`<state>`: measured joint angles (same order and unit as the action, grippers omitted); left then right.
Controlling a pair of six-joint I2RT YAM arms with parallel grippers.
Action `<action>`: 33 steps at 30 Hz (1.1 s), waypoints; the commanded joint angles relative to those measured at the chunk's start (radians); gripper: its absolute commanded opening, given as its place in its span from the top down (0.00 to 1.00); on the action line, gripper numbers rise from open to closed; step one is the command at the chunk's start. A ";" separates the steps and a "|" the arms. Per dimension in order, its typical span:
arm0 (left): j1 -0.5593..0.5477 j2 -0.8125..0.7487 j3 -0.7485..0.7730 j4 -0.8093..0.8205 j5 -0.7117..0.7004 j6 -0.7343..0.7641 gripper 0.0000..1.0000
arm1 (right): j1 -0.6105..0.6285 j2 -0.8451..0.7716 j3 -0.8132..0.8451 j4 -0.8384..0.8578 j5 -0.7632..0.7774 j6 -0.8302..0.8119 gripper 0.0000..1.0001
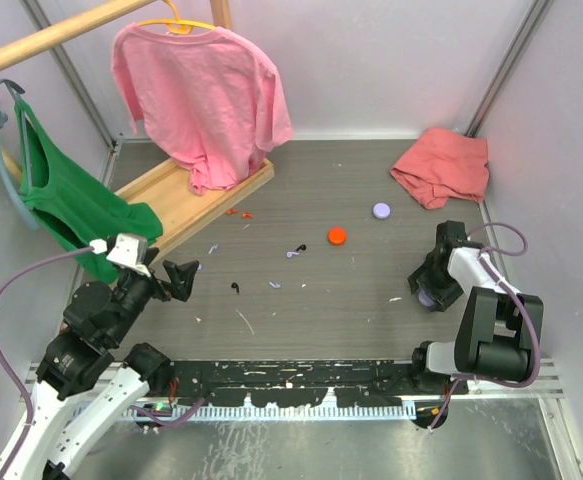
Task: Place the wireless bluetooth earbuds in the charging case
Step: Pick up the charging case at the center of the board.
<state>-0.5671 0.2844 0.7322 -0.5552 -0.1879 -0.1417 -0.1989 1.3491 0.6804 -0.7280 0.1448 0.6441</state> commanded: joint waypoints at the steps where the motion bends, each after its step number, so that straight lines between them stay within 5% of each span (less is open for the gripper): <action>1: 0.007 0.015 0.016 0.018 -0.004 0.001 0.02 | 0.003 -0.003 -0.010 0.029 0.050 -0.010 0.32; 14: 0.027 0.036 0.024 0.016 0.046 -0.014 0.02 | 0.060 -0.021 -0.003 0.069 0.103 -0.033 0.44; 33: 0.030 0.097 0.004 0.026 0.168 -0.233 0.02 | 0.578 -0.023 0.126 0.256 0.176 -0.138 0.50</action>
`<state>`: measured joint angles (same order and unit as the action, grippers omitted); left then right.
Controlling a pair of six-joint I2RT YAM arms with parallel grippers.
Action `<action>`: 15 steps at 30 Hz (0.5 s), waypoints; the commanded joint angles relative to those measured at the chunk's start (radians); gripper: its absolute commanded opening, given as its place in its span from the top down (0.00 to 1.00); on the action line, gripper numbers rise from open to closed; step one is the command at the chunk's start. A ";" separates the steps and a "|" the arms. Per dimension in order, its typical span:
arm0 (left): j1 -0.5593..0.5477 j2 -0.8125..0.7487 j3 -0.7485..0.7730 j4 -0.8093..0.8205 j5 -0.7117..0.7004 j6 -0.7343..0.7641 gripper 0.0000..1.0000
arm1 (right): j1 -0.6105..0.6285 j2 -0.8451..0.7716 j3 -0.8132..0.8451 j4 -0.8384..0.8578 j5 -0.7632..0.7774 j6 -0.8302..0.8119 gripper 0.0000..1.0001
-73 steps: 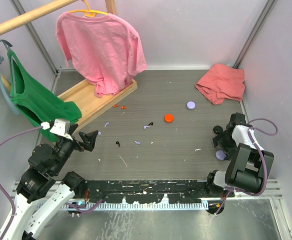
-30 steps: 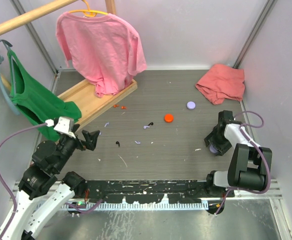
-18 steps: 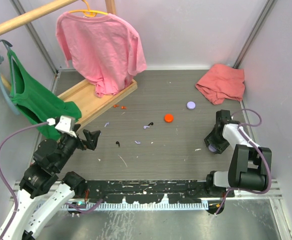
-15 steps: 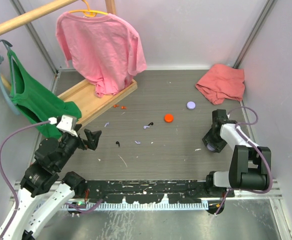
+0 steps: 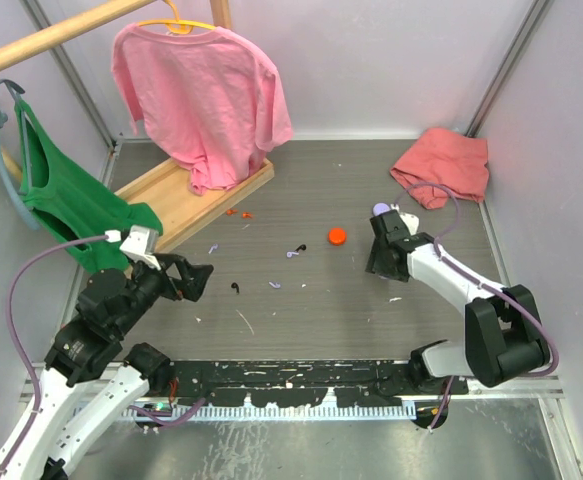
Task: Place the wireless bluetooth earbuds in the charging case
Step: Pick up the charging case at the center of the board.
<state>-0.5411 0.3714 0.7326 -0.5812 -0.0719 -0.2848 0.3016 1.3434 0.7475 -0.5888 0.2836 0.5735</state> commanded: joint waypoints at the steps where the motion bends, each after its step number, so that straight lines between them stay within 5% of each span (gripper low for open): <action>1: 0.004 0.014 -0.006 0.062 0.061 -0.107 0.02 | 0.100 -0.024 0.061 0.150 0.024 -0.087 0.50; 15: 0.004 0.196 -0.045 0.241 0.172 -0.238 0.02 | 0.373 -0.161 0.014 0.559 -0.119 -0.376 0.47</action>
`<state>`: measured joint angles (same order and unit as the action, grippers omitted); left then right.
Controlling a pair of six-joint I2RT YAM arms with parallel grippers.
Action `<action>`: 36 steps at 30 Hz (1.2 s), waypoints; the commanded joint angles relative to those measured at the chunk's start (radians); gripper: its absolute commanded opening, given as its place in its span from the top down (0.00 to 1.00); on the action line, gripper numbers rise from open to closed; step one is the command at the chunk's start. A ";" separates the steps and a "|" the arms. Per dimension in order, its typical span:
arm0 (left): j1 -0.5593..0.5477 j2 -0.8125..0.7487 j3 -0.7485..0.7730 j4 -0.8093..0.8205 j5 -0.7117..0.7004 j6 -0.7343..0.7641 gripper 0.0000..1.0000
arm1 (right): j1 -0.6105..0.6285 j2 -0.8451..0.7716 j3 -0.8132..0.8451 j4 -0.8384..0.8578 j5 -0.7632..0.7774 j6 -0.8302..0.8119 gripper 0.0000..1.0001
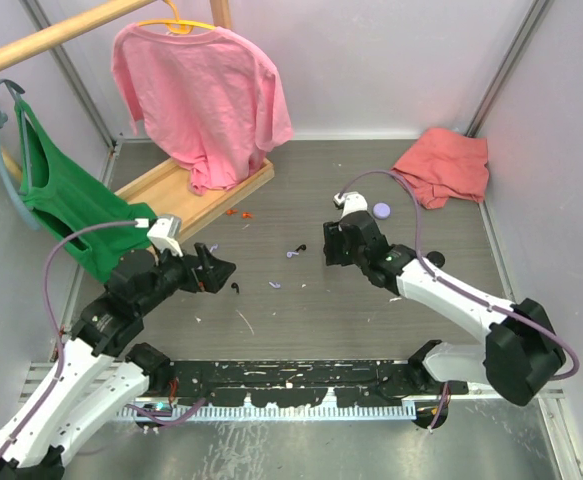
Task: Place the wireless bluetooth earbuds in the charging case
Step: Pick up the charging case at the center of the board.
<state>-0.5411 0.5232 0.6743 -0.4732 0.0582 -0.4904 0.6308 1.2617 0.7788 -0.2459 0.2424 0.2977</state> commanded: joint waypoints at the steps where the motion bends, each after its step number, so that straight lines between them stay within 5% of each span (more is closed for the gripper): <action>1: 0.004 0.064 0.017 0.147 0.054 -0.029 0.02 | 0.056 -0.089 -0.027 0.243 -0.101 -0.114 0.47; 18: 0.003 0.466 0.073 0.434 0.382 -0.103 0.01 | 0.273 -0.219 -0.162 0.508 -0.162 -0.290 0.46; 26: -0.010 0.607 0.116 0.566 0.505 -0.200 0.12 | 0.323 -0.197 -0.158 0.528 -0.141 -0.319 0.47; 36: -0.041 0.679 0.145 0.576 0.553 -0.199 0.46 | 0.345 -0.172 -0.149 0.551 -0.129 -0.328 0.47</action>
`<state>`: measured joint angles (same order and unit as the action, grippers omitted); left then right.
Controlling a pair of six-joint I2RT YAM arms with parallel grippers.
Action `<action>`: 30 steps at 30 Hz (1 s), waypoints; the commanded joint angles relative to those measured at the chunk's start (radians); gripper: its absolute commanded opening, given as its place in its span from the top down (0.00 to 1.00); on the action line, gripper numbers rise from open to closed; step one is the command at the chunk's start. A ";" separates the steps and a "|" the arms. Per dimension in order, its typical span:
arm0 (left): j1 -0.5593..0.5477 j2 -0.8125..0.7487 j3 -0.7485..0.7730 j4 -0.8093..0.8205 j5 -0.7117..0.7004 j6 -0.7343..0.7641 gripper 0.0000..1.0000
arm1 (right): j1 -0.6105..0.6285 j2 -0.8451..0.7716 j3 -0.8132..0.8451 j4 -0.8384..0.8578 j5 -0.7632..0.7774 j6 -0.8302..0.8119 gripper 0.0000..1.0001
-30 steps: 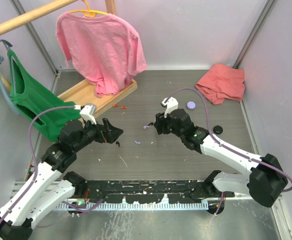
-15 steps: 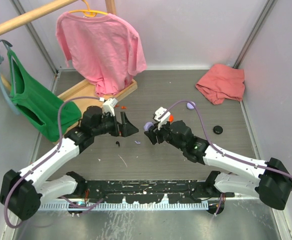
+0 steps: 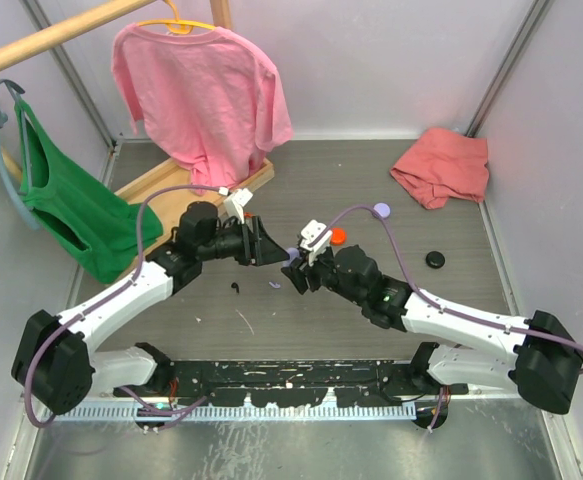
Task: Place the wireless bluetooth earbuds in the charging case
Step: Pick up the charging case at the center of the board.
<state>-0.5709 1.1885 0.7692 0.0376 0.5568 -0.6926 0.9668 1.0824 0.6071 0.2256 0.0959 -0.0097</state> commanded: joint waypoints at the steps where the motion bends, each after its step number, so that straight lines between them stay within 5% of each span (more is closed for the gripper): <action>1: -0.016 0.018 0.054 0.061 0.055 0.009 0.48 | 0.010 0.012 0.024 0.081 0.019 -0.023 0.47; 8: -0.047 0.030 0.082 0.015 0.050 0.056 0.59 | 0.019 0.027 0.030 0.083 0.032 -0.027 0.47; 30: -0.093 0.054 0.128 -0.103 0.031 0.144 0.64 | 0.022 0.016 0.032 0.091 0.025 -0.024 0.44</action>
<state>-0.6437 1.2415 0.8505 -0.0597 0.5442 -0.5686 0.9833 1.1152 0.6075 0.2344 0.1181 -0.0296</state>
